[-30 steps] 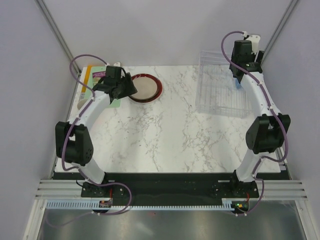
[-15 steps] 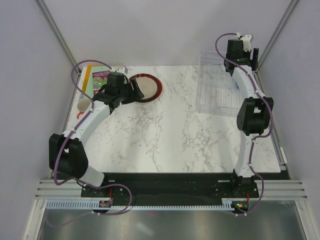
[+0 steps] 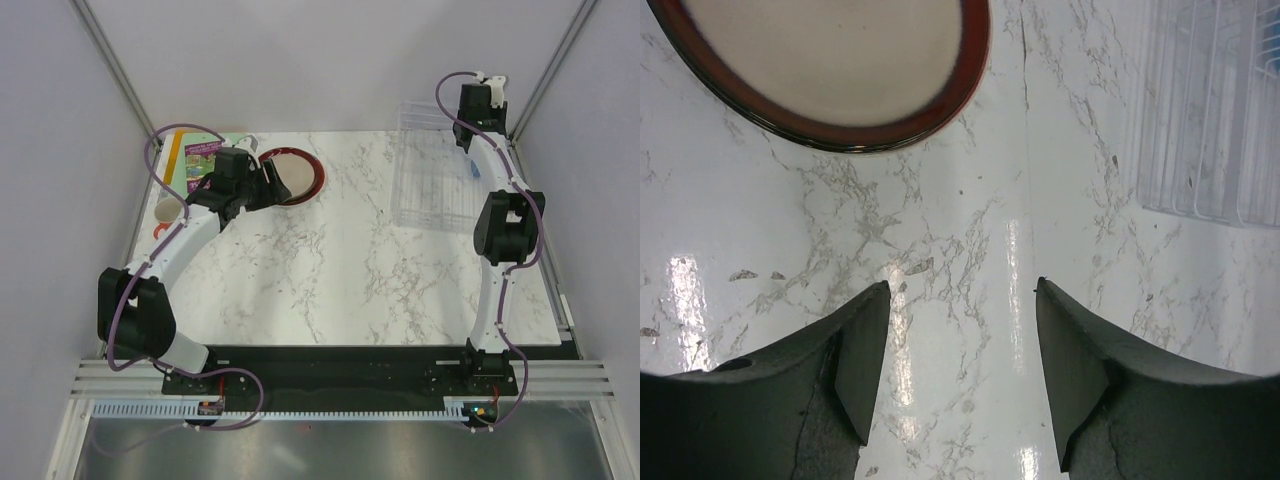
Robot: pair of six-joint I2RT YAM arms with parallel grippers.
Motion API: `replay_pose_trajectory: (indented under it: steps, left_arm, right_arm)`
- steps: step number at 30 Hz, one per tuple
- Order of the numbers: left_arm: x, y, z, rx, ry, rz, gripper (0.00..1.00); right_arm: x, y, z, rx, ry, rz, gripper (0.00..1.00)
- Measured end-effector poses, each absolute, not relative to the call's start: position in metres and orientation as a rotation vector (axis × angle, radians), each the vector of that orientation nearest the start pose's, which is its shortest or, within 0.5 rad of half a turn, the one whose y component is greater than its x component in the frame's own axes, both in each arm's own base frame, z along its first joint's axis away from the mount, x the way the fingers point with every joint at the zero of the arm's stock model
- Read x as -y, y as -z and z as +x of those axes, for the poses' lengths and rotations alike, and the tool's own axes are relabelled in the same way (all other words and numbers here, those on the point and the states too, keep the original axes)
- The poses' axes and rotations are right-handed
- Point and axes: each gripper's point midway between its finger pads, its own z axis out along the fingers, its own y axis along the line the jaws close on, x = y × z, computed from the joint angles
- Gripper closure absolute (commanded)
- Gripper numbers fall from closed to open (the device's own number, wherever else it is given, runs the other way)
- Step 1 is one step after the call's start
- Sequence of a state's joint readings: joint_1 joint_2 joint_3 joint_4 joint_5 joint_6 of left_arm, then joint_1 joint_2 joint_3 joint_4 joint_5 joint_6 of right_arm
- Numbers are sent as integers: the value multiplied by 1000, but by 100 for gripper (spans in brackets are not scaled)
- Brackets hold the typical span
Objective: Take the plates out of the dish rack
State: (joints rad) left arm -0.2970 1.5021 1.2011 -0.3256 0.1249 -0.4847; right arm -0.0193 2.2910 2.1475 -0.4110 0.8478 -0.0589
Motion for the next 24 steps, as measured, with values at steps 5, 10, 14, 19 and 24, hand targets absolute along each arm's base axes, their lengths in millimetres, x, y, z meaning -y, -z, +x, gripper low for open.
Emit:
replay_pose_trajectory:
  steps: [5,10,14,19,24]
  left_arm:
    - [169,-185,398,-2249,594,-139,33]
    - [170,-177,394,-2267,601,-147,33]
    - [173,-175,392,-2273,618,-144,33]
    - [174,-174,392,-2270,623,-143,33]
    - [174,-171,389,-2276,624,-143,33]
  right_arm:
    - [146,-199,578,-2041,955,401,100]
    - [150,-200,575,-2054,989,378,100]
    - [147,-208,571,-2033,1063,373,100]
    - [132,-224,570,-1986,1161,338,100]
    - [97,-235,576,-1950,1210,236,100]
